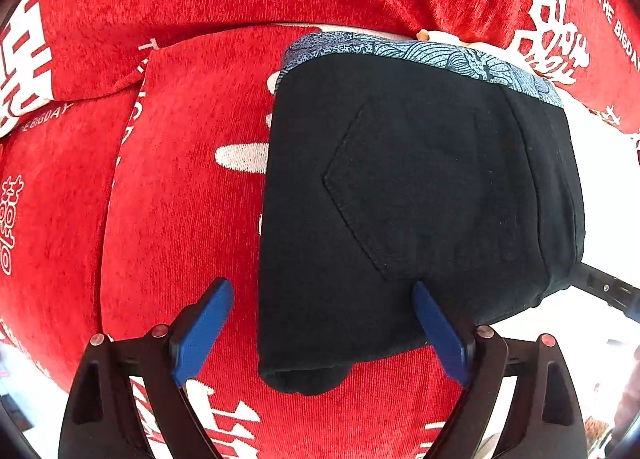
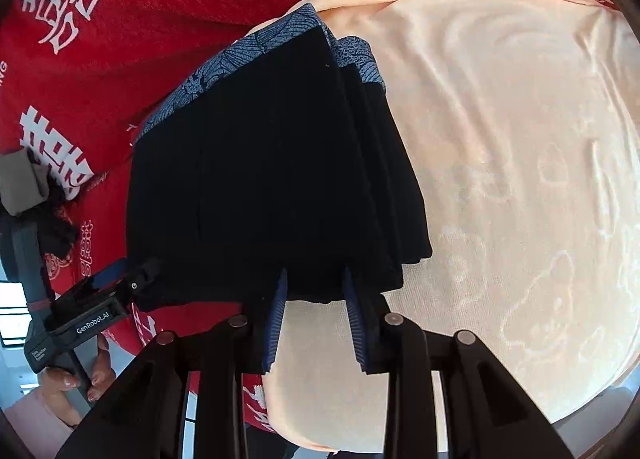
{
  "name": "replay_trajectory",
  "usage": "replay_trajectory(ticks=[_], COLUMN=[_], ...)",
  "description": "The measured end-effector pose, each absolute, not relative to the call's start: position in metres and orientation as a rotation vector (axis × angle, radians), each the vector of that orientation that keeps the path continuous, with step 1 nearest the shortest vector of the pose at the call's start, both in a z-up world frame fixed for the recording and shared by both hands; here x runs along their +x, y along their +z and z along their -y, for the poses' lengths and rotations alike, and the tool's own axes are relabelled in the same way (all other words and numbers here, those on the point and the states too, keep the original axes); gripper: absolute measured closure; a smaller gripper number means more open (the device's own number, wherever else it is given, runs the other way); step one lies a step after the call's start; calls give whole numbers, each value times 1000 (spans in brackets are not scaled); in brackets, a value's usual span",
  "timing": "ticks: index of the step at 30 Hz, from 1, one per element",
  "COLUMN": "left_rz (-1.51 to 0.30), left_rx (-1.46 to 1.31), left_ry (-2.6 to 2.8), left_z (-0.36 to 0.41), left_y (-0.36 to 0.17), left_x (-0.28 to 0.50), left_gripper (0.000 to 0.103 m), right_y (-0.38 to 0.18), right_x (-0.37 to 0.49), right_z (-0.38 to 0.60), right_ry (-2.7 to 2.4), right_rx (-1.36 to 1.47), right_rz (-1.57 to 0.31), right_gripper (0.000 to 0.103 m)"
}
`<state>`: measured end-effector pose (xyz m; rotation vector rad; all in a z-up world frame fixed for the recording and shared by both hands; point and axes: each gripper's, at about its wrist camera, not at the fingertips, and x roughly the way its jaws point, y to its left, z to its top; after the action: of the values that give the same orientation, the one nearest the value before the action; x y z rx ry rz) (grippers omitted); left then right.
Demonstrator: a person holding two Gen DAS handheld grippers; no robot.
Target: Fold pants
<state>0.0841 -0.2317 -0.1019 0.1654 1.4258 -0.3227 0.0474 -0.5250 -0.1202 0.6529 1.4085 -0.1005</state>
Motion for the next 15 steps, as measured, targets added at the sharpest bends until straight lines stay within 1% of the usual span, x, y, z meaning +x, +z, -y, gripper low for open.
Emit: replay_trajectory(ticks=[11, 15], left_rz=[-1428, -1368], left_rx=[188, 196], left_ry=[-317, -288], left_z=[235, 231], left_y=[-100, -86], left_x=[86, 93], left_gripper=[11, 11], right_y=[-121, -121], right_x=[46, 46], right_z=[529, 529], right_ry=[-94, -83], right_rx=[658, 647], right_rz=[-1409, -1411], right_gripper=[70, 70])
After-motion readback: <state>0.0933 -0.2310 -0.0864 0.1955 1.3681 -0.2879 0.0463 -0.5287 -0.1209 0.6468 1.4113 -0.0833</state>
